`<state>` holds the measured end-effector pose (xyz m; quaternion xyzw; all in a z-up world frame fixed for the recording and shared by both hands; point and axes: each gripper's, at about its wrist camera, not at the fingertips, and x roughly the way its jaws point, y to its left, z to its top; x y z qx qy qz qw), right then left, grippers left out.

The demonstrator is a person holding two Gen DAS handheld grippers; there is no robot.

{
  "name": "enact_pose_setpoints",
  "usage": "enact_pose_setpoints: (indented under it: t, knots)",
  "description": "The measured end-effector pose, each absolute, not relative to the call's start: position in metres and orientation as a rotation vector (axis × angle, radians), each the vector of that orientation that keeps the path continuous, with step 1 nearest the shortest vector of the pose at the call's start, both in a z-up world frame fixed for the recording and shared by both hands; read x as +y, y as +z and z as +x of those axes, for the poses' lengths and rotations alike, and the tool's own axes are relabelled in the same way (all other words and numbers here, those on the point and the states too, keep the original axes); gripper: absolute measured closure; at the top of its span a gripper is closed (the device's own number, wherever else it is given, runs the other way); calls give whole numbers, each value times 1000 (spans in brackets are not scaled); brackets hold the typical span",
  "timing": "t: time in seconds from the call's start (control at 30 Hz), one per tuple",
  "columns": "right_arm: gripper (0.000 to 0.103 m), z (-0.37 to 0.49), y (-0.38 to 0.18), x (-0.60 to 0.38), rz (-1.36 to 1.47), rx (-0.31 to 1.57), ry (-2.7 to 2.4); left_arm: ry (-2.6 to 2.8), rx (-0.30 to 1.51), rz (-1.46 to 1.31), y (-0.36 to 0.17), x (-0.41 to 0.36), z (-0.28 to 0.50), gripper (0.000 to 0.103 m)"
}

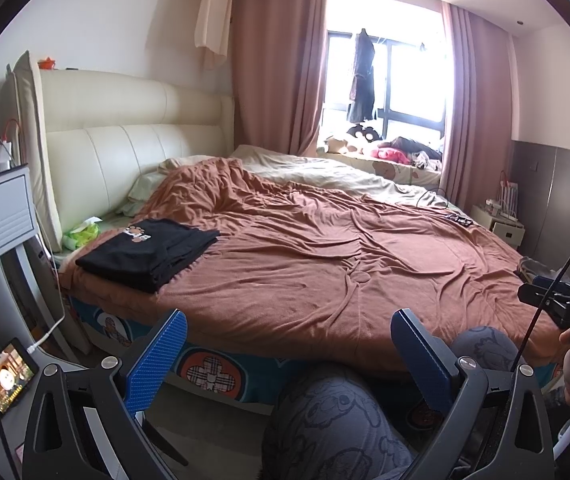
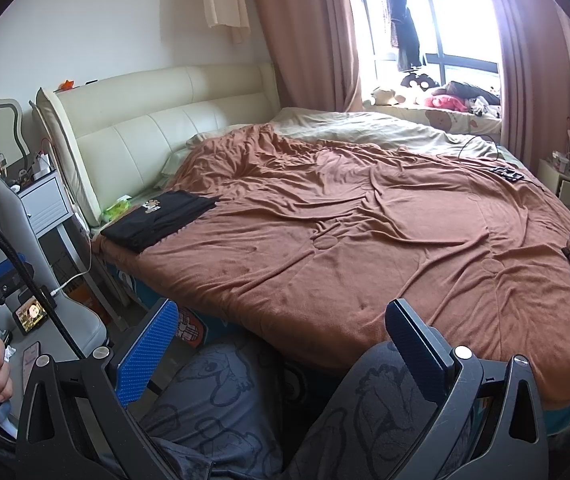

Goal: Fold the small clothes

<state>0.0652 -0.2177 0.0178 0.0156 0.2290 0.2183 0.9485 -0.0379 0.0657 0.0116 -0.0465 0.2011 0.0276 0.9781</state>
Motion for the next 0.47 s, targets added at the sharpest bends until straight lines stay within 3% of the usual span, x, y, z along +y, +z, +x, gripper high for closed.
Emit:
enact_pose_setpoints:
  t: [0.47]
  knots:
    - [0,68,17,-214,27,472,437,42,394,-89,14,65,-38,0]
